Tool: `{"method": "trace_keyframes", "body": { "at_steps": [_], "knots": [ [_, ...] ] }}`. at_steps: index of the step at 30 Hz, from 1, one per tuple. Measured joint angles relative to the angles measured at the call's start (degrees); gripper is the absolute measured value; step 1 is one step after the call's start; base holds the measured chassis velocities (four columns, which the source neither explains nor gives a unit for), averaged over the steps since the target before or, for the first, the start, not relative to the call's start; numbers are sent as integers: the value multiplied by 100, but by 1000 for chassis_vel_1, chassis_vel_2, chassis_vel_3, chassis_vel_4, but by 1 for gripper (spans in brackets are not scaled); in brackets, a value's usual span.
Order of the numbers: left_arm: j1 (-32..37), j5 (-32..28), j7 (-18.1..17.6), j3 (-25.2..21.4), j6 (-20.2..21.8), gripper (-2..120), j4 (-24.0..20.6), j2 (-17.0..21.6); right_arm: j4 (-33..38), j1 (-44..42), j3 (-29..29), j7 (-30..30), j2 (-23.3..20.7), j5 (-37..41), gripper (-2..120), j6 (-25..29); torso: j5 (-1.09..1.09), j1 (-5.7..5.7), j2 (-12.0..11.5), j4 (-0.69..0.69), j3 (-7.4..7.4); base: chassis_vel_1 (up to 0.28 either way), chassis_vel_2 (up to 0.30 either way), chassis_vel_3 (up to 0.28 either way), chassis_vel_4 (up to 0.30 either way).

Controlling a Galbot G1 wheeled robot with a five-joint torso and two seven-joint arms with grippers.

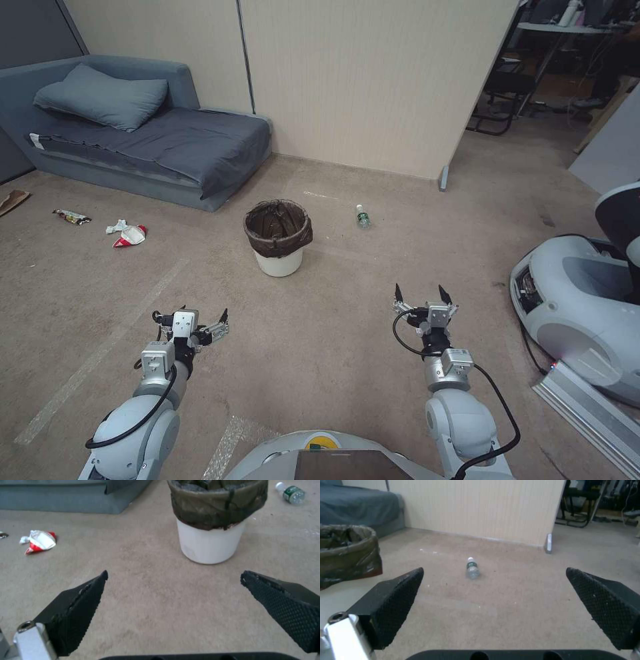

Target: Pick up the trash bin, then pick up the garbage from the floor and place it into the trash bin.

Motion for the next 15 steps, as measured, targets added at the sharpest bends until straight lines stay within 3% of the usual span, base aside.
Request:
{"method": "trace_keyframes", "body": {
  "at_steps": [15],
  "knots": [
    [-56,80,-23,-50,-4,100,89,-1,-83,50,10,-24,-3,3,100,47,0,0,0,0,0,-138,131,139,-143]
  ]
}}
